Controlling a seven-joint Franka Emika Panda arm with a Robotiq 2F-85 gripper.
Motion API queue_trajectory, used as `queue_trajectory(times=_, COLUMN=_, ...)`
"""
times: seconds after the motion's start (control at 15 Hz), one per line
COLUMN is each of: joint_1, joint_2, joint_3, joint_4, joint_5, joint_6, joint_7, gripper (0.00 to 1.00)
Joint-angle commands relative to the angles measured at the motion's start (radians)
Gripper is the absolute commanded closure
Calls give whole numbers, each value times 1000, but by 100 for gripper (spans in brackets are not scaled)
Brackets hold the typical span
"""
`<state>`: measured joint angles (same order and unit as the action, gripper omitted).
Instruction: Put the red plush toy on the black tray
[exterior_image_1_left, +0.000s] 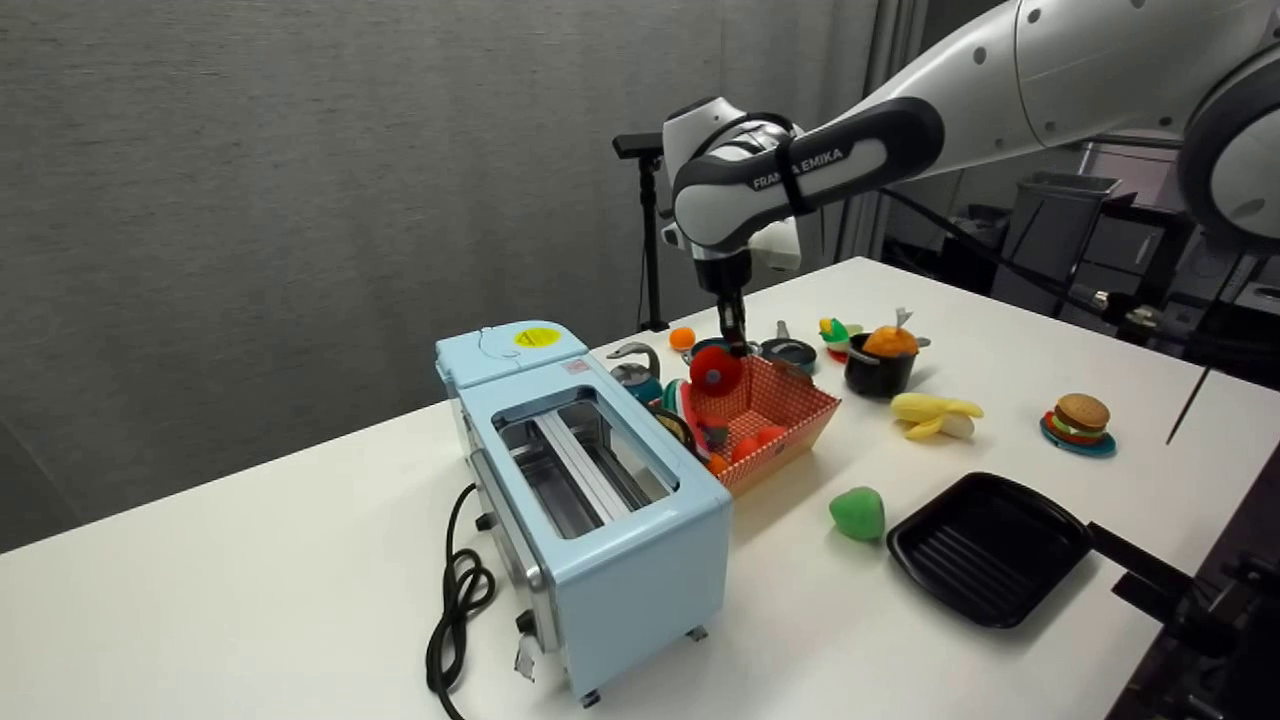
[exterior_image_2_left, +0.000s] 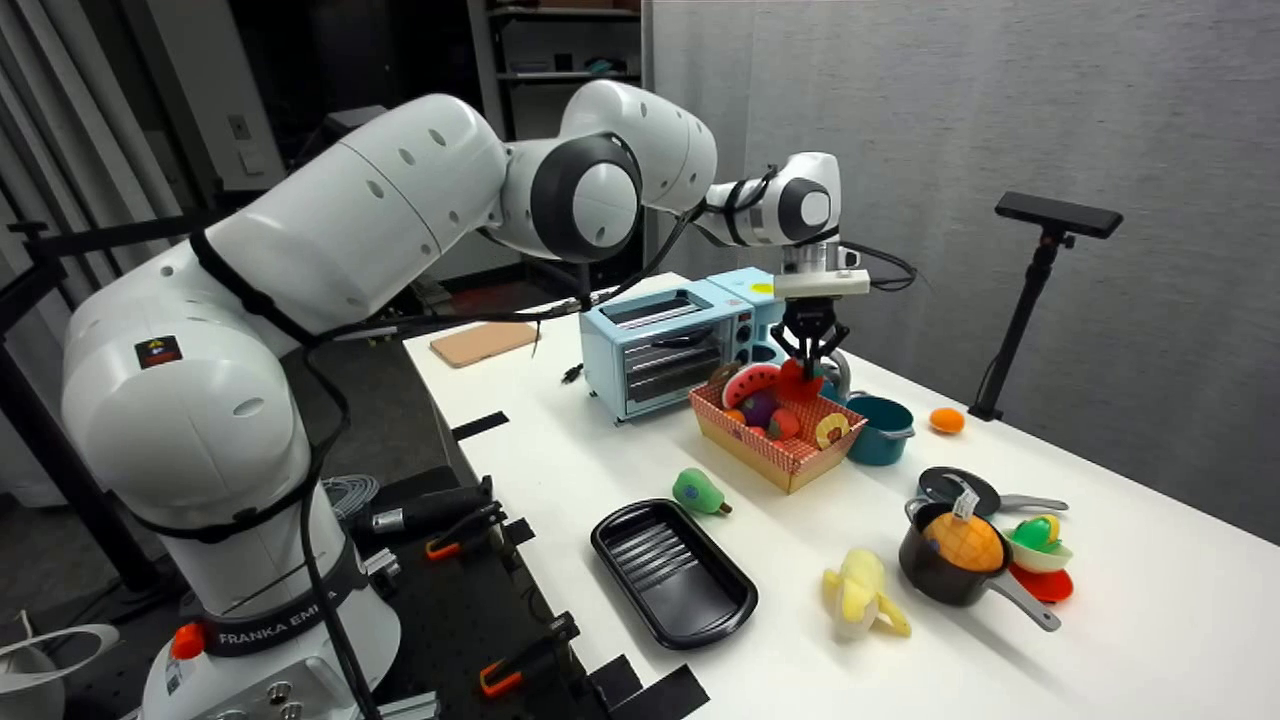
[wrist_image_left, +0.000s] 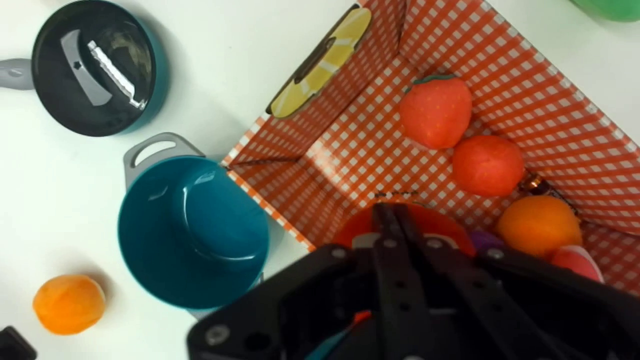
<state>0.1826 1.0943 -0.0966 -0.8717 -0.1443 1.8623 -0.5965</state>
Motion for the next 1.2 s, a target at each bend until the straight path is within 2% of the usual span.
queue_trajectory(times=0.0, joint_1=-6, joint_2=-171, joint_3=22, joint_4=-238, joint_5=26, joint_6=89, joint_7=24, gripper=99)
queue_trajectory(times=0.2, joint_1=-10, joint_2=-260, joint_3=27, joint_4=-361, joint_5=32, joint_6=146, joint_7=32, gripper=99)
queue_trajectory(times=0.27, joint_1=-43, joint_2=-290, joint_3=81, joint_4=-398, joint_5=-10, joint_6=153, joint_7=49, gripper=99)
queue_trajectory(times=0.6, joint_1=-92, joint_2=-431, joint_3=134, joint_4=-609, joint_5=-5, joint_6=235, joint_7=65, gripper=99)
queue_trajectory(times=1.13, joint_1=-146, joint_2=-635, joint_3=152, joint_4=-987, joint_5=-20, joint_6=391, joint_7=64, gripper=99)
